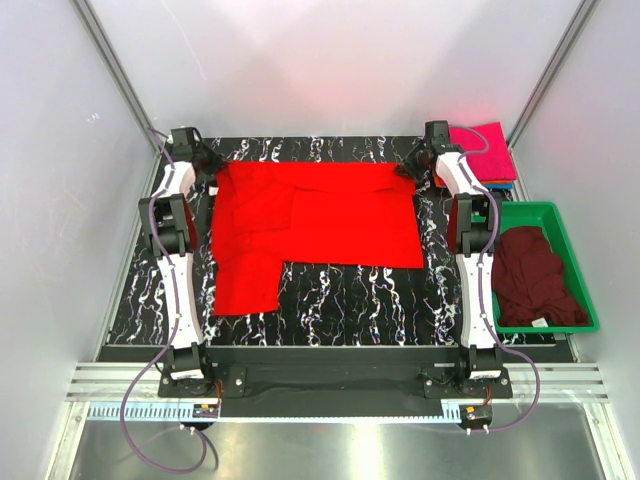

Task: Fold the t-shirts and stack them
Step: Fold the tshirt

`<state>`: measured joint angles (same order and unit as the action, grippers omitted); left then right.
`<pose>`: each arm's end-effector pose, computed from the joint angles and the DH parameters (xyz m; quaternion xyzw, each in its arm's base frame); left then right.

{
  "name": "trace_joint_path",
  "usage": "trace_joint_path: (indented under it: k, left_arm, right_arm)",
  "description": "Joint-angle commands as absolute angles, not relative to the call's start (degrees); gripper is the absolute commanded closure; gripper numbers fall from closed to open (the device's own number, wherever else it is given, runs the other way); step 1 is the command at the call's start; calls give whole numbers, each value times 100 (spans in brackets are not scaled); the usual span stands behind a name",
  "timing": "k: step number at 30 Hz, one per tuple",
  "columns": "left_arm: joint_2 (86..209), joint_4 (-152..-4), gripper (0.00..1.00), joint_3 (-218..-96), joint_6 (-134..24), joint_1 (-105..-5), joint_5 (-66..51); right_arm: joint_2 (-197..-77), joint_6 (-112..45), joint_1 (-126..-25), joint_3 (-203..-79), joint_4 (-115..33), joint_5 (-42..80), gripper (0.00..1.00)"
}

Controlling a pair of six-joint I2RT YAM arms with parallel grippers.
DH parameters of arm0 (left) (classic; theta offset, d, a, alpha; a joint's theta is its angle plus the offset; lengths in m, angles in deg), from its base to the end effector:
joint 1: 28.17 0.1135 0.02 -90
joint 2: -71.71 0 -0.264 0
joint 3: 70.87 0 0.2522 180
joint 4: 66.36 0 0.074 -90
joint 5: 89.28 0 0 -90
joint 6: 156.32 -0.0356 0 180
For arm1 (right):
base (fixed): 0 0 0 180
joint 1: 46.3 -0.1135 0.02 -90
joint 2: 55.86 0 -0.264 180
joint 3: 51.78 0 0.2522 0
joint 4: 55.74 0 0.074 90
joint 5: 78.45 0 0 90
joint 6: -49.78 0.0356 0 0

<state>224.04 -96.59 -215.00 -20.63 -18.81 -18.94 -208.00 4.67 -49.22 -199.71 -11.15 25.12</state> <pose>0.5818 0.0838 0.1333 -0.3442 0.8211 -0.2797 0.3593 0.5753 0.0377 0.1366 0.2941 0.8827 0.2427 0.2746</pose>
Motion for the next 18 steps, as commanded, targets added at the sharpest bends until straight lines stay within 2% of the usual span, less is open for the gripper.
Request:
trace_joint_path:
  k: [1,8,16,18]
  left_arm:
    - [22087,-8973,100,-21436,-1580,-1745,-1835]
    - [21832,-8795,100,-21181,-1429,-1736,-1748]
    - [21550,-8498,100,-20532,-1395,-1727,-1633]
    - [21515,-8303,95,-20451,-1298,-1719,-1729]
  right_arm:
    - [-20959,592,-4867,-20001,-436,1692,76]
    - [-20695,777,-4876,-19642,-523,1288,77]
    - [-20616,909,-4867,-19536,-752,1366,77]
    - [-20598,970,-4867,-19500,-805,1428,77]
